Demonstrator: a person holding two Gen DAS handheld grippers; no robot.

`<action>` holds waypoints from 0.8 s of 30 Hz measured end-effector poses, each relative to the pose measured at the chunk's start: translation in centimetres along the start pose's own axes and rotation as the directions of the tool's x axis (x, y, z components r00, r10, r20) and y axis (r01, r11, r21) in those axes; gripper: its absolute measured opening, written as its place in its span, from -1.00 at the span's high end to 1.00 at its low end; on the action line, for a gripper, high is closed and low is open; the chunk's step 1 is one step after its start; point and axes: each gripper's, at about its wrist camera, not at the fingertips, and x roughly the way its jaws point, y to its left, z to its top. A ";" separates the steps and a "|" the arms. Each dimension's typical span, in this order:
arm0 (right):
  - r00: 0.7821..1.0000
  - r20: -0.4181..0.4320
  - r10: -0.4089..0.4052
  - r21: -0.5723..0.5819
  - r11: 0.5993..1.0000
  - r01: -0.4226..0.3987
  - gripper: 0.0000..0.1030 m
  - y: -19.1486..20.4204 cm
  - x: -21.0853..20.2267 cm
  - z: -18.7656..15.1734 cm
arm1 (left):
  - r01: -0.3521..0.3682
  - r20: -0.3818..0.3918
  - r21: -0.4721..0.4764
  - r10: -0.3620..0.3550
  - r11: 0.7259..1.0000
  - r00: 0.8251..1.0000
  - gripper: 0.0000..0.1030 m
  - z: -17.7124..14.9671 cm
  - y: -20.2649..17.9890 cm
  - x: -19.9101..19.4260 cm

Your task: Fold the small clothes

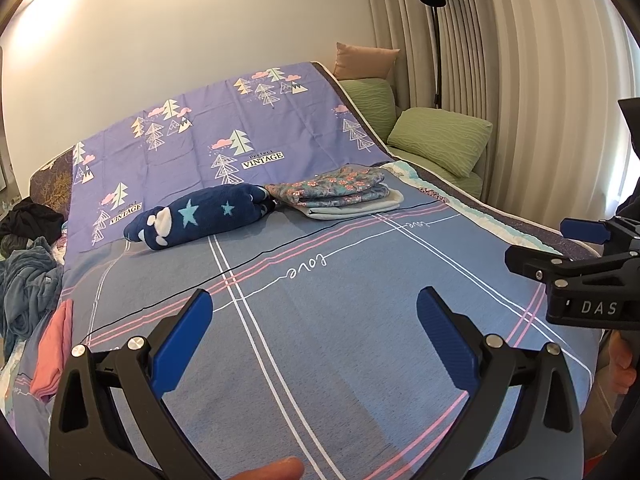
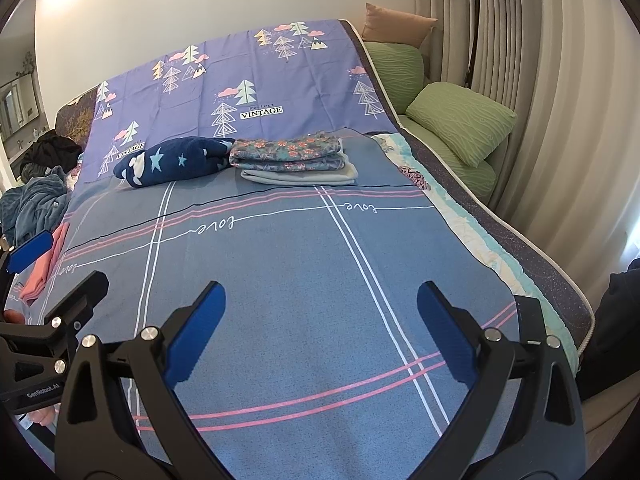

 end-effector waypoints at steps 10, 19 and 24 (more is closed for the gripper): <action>1.000 -0.002 -0.003 -0.014 1.000 0.003 -0.91 0.5 0.1 0.1 | -0.005 -0.001 -0.011 0.005 1.000 1.000 -0.97 -0.2 0.3 0.0; 1.000 -0.004 -0.003 -0.026 1.000 0.003 -0.91 1.0 0.1 0.1 | -0.009 0.004 -0.020 0.009 1.000 1.000 -0.97 -0.4 0.8 -0.2; 1.000 0.000 -0.006 -0.035 0.999 0.006 -0.91 1.4 -0.1 -0.1 | -0.009 0.003 -0.026 0.009 1.000 1.000 -0.97 -0.5 1.0 -0.2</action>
